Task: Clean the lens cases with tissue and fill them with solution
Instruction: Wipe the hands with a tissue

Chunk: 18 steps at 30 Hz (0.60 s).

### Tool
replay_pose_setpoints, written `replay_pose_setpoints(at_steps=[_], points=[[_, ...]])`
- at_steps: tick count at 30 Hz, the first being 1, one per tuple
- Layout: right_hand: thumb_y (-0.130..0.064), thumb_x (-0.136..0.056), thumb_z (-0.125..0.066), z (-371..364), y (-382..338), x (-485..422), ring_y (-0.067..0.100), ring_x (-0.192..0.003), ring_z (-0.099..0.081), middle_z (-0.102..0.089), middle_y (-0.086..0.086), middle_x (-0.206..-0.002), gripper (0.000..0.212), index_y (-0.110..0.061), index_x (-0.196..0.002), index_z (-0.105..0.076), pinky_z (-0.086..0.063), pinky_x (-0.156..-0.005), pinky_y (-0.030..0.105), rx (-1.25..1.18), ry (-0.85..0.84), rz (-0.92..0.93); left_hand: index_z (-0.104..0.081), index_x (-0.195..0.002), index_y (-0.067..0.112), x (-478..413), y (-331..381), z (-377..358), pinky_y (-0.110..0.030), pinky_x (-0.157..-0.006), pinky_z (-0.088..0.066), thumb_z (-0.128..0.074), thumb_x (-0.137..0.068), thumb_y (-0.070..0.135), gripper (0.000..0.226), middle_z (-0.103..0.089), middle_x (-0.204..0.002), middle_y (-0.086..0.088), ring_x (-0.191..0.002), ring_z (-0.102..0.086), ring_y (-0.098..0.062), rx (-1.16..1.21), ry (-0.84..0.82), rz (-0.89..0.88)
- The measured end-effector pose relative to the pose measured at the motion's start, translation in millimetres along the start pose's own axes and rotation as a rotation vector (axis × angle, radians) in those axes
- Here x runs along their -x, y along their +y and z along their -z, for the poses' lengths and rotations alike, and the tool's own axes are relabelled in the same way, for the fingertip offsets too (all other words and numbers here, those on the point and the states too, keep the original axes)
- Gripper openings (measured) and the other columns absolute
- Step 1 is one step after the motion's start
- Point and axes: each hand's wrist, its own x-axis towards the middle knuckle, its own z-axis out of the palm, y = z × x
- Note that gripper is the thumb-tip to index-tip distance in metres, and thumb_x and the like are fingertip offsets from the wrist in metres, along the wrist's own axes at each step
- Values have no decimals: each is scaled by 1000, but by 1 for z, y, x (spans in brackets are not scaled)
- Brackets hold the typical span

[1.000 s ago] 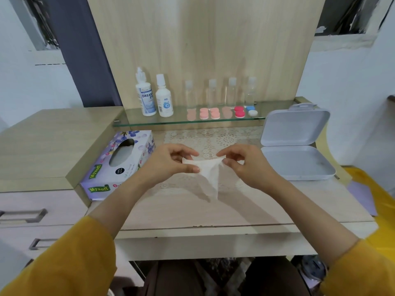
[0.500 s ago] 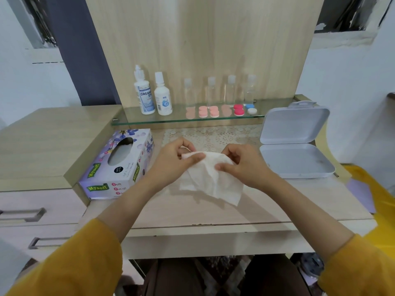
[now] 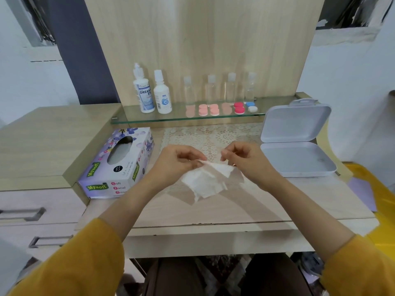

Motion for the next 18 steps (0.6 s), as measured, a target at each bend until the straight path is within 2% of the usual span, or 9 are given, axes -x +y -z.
replay_pose_setpoints(at_steps=[2,6,9,12,15,18], points=[[-12,-87,-61,0,5,-1,10,-66,-56,-64,1,-85,7,-18,-84,-62,-51,-63,25,-20,-54,-42,-71,-77,17,3,0,2,-9,-72,-47,-61,-79,-11,29,-68,-79,5,-74,-62,2,0,-41,-16],[-6,-93,-50,1,14,-3,11,-89,-60,-67,-4,-105,27,-23,-113,-56,-47,-79,27,-60,-249,-148,-71,-76,18,5,-1,3,-9,-76,-46,-55,-84,-10,33,-69,-79,13,-80,-62,4,20,-69,3],[-2,-94,-45,0,19,-3,14,-96,-58,-66,-5,-111,38,-23,-124,-52,-44,-80,29,-81,-365,-198,-72,-71,21,6,-5,4,-16,-75,-46,-47,-84,-12,43,-70,-74,14,-81,-61,0,75,-40,43],[6,-89,-46,-1,21,-3,13,-78,-55,-69,-4,-92,42,-21,-119,-57,-40,-67,25,-97,-429,-215,-74,-64,23,7,-9,6,-24,-74,-47,-49,-84,-6,43,-70,-75,8,-81,-60,-11,140,4,81],[9,-82,-53,-4,20,-3,7,-61,-52,-67,1,-73,36,-16,-106,-65,-36,-58,21,-115,-422,-204,-73,-70,17,8,-10,6,-19,-66,-48,-64,-81,4,20,-70,-73,6,-73,-62,-8,180,33,91],[-2,-78,-60,-6,21,-4,19,-76,-56,-66,24,-90,26,-13,-99,-69,-43,-70,28,-121,-419,-182,-72,-76,14,8,-13,6,-20,-68,-48,-71,-76,10,4,-70,-76,5,-74,-62,-9,184,32,98]])
